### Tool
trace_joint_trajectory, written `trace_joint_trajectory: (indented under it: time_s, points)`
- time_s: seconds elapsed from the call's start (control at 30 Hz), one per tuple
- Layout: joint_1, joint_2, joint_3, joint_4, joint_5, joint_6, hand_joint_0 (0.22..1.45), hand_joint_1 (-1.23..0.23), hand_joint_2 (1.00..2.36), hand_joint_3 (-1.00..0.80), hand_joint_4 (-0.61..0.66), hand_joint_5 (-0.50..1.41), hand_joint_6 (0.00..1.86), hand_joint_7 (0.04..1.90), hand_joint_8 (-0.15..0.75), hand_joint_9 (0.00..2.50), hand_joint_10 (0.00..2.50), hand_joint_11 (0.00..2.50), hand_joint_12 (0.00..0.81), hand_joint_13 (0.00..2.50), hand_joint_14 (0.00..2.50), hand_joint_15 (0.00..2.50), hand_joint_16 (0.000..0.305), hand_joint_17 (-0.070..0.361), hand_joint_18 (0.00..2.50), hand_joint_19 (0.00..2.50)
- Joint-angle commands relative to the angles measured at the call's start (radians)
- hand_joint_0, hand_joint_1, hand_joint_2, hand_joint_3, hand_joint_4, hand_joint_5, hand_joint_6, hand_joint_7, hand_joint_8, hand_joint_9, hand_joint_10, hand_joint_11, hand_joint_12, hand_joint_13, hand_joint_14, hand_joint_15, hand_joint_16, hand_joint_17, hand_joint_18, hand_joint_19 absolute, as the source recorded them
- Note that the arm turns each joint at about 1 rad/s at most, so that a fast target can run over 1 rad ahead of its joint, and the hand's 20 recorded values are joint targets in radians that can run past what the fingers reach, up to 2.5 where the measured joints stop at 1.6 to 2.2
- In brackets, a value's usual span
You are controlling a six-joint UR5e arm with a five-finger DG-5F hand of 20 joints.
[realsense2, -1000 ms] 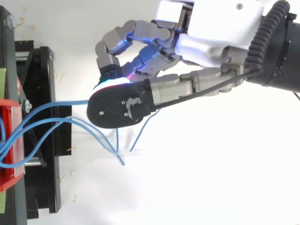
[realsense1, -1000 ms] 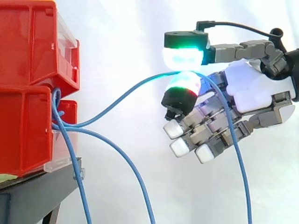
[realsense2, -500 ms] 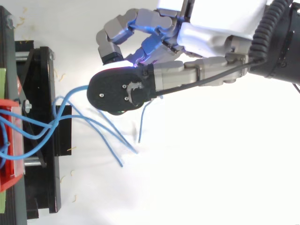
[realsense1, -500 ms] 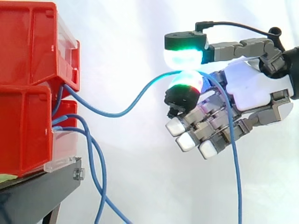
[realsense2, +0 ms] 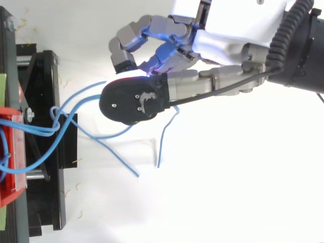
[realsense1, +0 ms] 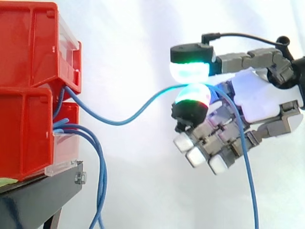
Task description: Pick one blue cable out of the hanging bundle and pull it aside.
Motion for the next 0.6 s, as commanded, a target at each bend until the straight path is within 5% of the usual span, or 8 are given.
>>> trace_joint_trajectory:
  time_s: [0.0,0.1,0.27,0.57]
  points:
    - [0.002,0.000,-0.060,0.006,-0.006,-0.001,0.52,-0.66,1.44,0.12,-0.03,-0.09,0.90,1.49,0.327,1.04,0.01,0.41,0.453,0.88,0.02,0.53,0.067,0.150,0.80,0.50]
    - [0.006,0.000,-0.119,0.061,-0.006,0.008,0.52,-0.66,1.44,0.12,-0.02,-0.09,0.90,1.48,0.327,1.04,0.01,0.41,0.453,0.89,0.02,0.53,0.066,0.149,0.80,0.50]
    - [0.006,0.000,-0.129,0.190,-0.008,-0.003,0.52,-0.66,1.44,0.12,-0.02,-0.09,0.90,1.48,0.329,1.04,0.01,0.42,0.455,0.89,0.02,0.52,0.066,0.149,0.81,0.50]
    - [0.006,0.000,-0.129,0.235,-0.001,-0.004,0.53,-0.67,1.40,0.13,-0.03,-0.10,0.91,1.48,0.339,1.14,0.01,0.75,0.457,0.90,0.02,0.54,0.066,0.148,0.81,0.50]
